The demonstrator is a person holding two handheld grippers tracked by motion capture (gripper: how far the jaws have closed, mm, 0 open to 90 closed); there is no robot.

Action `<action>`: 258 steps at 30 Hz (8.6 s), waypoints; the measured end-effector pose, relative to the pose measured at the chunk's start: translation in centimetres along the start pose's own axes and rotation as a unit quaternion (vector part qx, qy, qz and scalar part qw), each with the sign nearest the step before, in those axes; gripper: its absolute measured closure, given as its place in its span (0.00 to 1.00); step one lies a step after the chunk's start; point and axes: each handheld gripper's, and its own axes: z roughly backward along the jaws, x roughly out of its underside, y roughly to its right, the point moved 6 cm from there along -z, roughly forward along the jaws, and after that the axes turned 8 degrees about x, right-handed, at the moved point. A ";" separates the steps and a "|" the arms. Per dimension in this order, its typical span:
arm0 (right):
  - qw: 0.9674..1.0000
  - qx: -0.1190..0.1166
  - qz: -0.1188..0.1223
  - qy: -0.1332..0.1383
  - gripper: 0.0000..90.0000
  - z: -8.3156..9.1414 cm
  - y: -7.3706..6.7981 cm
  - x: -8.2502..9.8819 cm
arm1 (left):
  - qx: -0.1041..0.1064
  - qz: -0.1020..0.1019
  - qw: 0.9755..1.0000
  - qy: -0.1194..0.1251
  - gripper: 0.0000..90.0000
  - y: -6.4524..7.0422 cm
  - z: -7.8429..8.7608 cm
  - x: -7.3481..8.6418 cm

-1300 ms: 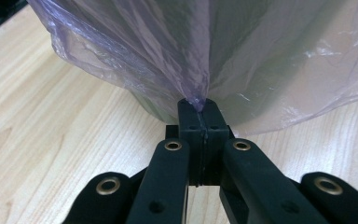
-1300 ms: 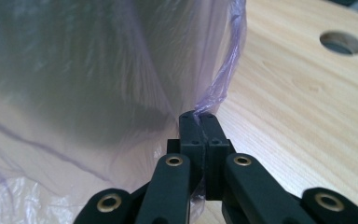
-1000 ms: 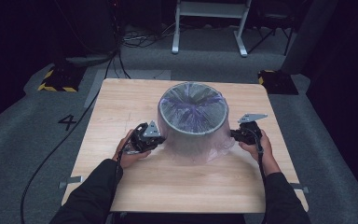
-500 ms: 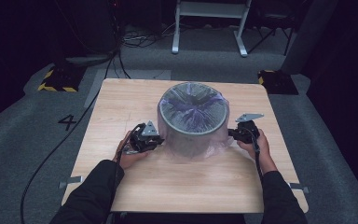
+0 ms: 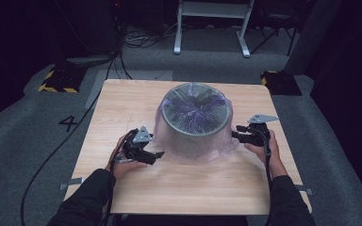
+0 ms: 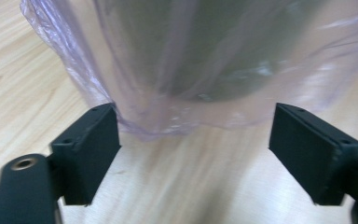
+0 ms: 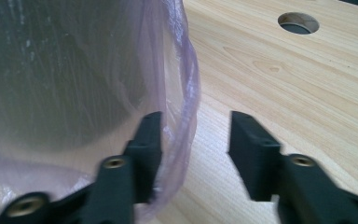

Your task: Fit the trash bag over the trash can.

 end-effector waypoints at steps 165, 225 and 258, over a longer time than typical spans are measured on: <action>0.964 0.005 0.231 -0.130 0.22 -0.7 -10.7 -14.8 | 0.001 0.022 0.998 -0.059 0.18 1.9 0.7 6.6; 0.991 -0.048 0.125 -0.021 0.23 2.8 -10.0 -15.9 | 0.001 0.022 0.998 -0.059 0.18 1.8 0.7 6.6; 0.991 -0.017 0.129 0.032 0.20 7.8 -7.6 -13.8 | 0.001 0.023 0.998 -0.059 0.18 1.8 0.7 6.6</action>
